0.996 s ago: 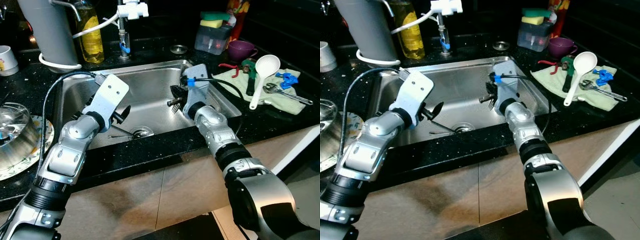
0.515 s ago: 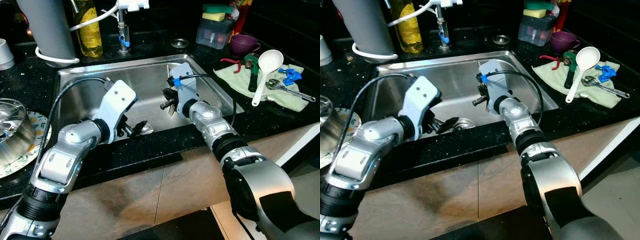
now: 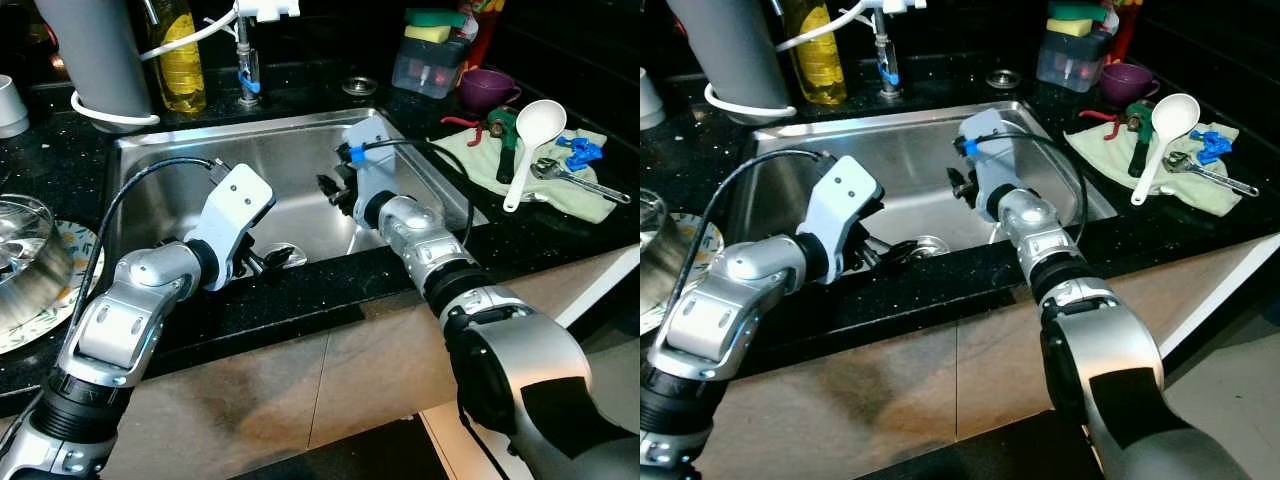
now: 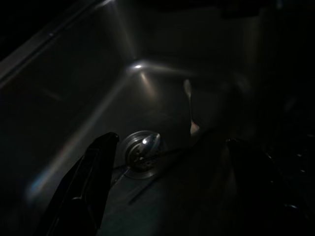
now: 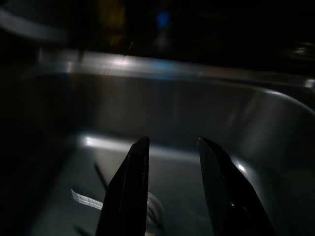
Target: Kitchen organization
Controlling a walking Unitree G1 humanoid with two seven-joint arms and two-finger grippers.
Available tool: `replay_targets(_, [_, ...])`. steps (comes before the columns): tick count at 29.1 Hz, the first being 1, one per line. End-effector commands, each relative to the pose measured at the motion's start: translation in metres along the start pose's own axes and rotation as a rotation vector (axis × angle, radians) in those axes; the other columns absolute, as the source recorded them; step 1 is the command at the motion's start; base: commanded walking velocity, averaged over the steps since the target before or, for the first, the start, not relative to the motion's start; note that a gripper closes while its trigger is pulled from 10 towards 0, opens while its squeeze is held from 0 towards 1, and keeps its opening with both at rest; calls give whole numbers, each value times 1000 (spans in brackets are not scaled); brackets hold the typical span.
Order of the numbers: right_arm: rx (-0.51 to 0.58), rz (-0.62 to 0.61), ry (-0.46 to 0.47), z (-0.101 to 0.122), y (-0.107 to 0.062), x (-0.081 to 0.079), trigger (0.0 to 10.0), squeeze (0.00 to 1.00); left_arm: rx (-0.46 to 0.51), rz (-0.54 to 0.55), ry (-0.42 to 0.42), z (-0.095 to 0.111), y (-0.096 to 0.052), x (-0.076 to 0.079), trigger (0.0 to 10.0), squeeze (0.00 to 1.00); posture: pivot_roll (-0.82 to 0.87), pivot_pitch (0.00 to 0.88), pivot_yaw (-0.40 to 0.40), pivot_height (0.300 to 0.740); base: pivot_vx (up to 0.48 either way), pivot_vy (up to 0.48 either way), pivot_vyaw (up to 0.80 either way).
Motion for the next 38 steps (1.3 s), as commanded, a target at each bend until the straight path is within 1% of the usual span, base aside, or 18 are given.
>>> replay_targets(1, [84, -41, 76, 17, 0, 11, 10000, 0, 23, 2, -13, 4, -1, 0, 10000, 0, -14, 198, -35, 740, 0, 0, 0])
replay_targets(2, [84, -41, 76, 17, 0, 11, 10000, 0, 23, 2, -13, 4, -1, 0, 10000, 0, -14, 198, -35, 740, 0, 0, 0])
replay_targets(4, [204, -8, 242, 27, -6, 16, 10000, 0, 187, -97, -149, 30, -6, 10, 10000, 0, -17, 192, -44, 740, 0, 0, 0])
replay_targets(5, [248, 22, 289, 28, -10, 16, 10000, 0, 257, -174, -217, 40, -11, 18, 10000, 0, -17, 187, -44, 740, 0, 0, 0])
replay_targets(6, [248, 22, 289, 28, -10, 16, 10000, 0, 257, -174, -217, 40, -11, 18, 10000, 0, -17, 187, -44, 740, 0, 0, 0])
replay_targets(7, [291, 60, 336, 29, -14, 15, 10000, 0, 309, -260, -272, 48, -17, 27, 10000, 0, -16, 184, -44, 740, 0, 0, 0])
replay_targets(9, [351, 200, 427, 19, -37, 2, 10000, 0, 299, -463, -332, 45, -36, 51, 10000, 0, -19, 178, -44, 740, 0, 0, 0])
replay_targets(11, [373, 291, 473, 14, -53, -8, 10000, 0, 280, -553, -362, 40, -46, 62, 10000, 0, -19, 178, -44, 740, 0, 0, 0])
replay_targets(13, [349, 334, 511, -6, -75, -13, 10000, 0, 239, -588, -372, 32, -54, 65, 10000, 0, -25, 172, -38, 740, 0, 0, 0])
replay_targets(14, [349, 334, 511, -6, -75, -13, 10000, 0, 239, -588, -372, 32, -54, 65, 10000, 0, -25, 172, -38, 740, 0, 0, 0])
replay_targets(17, [359, 426, 599, -18, -114, -23, 10000, 0, 148, -634, -374, 15, -62, 71, 10000, 0, -30, 166, -33, 740, 0, 0, 0])
replay_targets(20, [368, 445, 621, -17, -121, -24, 10000, 0, 131, -645, -380, 12, -64, 72, 10000, 0, -30, 166, -33, 740, 0, 0, 0])
replay_targets(25, [314, 490, 649, -28, -146, -32, 10000, 0, 55, -720, -430, -2, -71, 86, 10000, 0, -40, 160, -28, 740, 0, 0, 0])
replay_targets(29, [273, 545, 674, -29, -159, -46, 10000, 0, -4, -773, -455, -11, -75, 98, 10000, 0, -38, 158, -28, 740, 0, 0, 0])
replay_targets(31, [258, 565, 667, -29, -161, -50, 10000, 0, -36, -783, -444, -16, -76, 102, 10000, 0, -38, 158, -28, 740, 0, 0, 0])
replay_targets(33, [190, 628, 625, -36, -167, -61, 10000, 0, -135, -789, -399, -34, -80, 109, 10000, 0, -34, 163, -31, 740, 0, 0, 0])
replay_targets(37, [-56, 702, 503, -78, -179, -80, 10000, 0, -350, -763, -279, -74, -86, 120, 10000, 0, -33, 171, -32, 740, 0, 0, 0])
replay_targets(38, [-56, 702, 503, -78, -179, -80, 10000, 0, -350, -763, -279, -74, -86, 120, 10000, 0, -33, 171, -32, 740, 0, 0, 0])
Point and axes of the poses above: a point about 5 cm out from each wrist's last joint towards the gripper, its own y axis pointing out of the wrist towards the gripper, its own z axis along the axis of the wrist's last joint, x = y × z, the point moved 4 cm from there along y, pointing out of the wrist towards the gripper, and after that the axes turned 11 degrees about -y, right-handed, at the moved point
